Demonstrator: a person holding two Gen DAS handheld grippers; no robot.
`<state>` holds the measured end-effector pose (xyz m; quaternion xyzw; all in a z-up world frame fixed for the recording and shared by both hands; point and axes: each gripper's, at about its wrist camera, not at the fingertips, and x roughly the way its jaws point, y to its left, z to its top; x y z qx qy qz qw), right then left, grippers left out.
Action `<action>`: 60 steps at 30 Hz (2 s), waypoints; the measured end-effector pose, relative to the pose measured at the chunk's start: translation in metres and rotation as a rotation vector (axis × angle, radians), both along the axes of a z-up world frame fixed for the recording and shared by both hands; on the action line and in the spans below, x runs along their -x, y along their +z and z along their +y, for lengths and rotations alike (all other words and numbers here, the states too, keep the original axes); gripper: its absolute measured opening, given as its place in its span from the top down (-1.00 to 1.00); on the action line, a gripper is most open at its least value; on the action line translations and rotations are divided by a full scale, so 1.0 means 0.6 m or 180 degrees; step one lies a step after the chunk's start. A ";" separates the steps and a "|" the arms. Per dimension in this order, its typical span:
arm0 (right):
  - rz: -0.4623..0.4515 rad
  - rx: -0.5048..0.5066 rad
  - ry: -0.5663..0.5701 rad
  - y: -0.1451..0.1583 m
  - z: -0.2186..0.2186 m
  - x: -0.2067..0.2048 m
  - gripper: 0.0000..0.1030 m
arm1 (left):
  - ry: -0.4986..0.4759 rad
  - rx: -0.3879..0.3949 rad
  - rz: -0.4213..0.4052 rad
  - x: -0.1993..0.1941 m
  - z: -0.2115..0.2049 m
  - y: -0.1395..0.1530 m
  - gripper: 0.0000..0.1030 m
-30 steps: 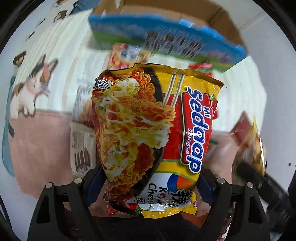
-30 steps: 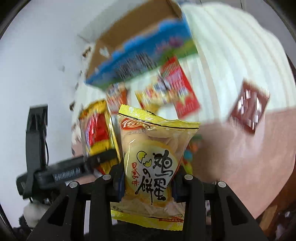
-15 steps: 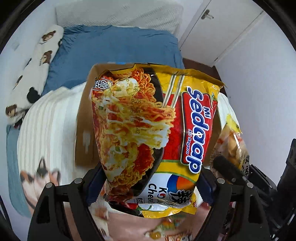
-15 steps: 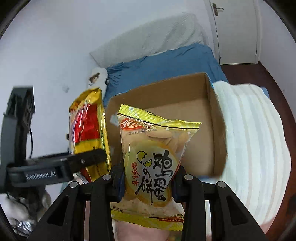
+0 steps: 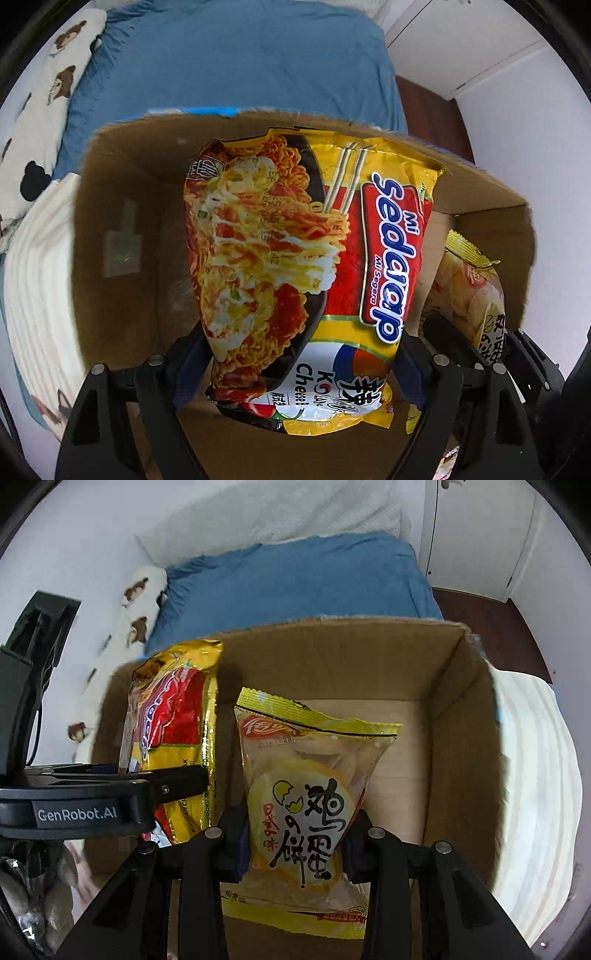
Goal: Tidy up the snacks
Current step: 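Carry the noodle pack and egg-biscuit bag up over the cardboard box, then open both tools to drop the two packs into the box, then return both tools to the snack pile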
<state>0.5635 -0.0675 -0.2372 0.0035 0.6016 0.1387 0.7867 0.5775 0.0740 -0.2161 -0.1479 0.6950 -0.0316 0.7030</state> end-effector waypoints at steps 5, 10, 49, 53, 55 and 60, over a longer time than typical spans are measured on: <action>0.0143 0.0185 0.0045 -0.065 0.011 -0.036 0.20 | -0.0036 -0.0032 0.0178 -0.032 -0.022 -0.033 -0.65; 0.0306 0.0402 0.0063 -0.110 0.012 -0.058 -0.81 | -0.0012 0.0008 0.0217 -0.048 -0.025 -0.043 -0.81; -0.0668 0.0086 -0.0261 0.175 -0.024 0.249 -0.89 | 0.0313 -0.0467 -0.1466 0.295 0.009 0.279 -0.90; -0.0688 0.0001 -0.0290 0.192 -0.031 0.299 -0.90 | 0.0316 -0.0517 -0.1505 0.344 0.012 0.288 -0.90; -0.0650 -0.0011 -0.0281 0.189 -0.034 0.330 -0.90 | 0.0308 -0.0588 -0.1468 0.378 0.016 0.282 -0.90; -0.0322 -0.0107 -0.0309 0.137 -0.044 0.394 -0.90 | 0.0326 -0.0678 -0.1183 0.453 0.034 0.223 -0.90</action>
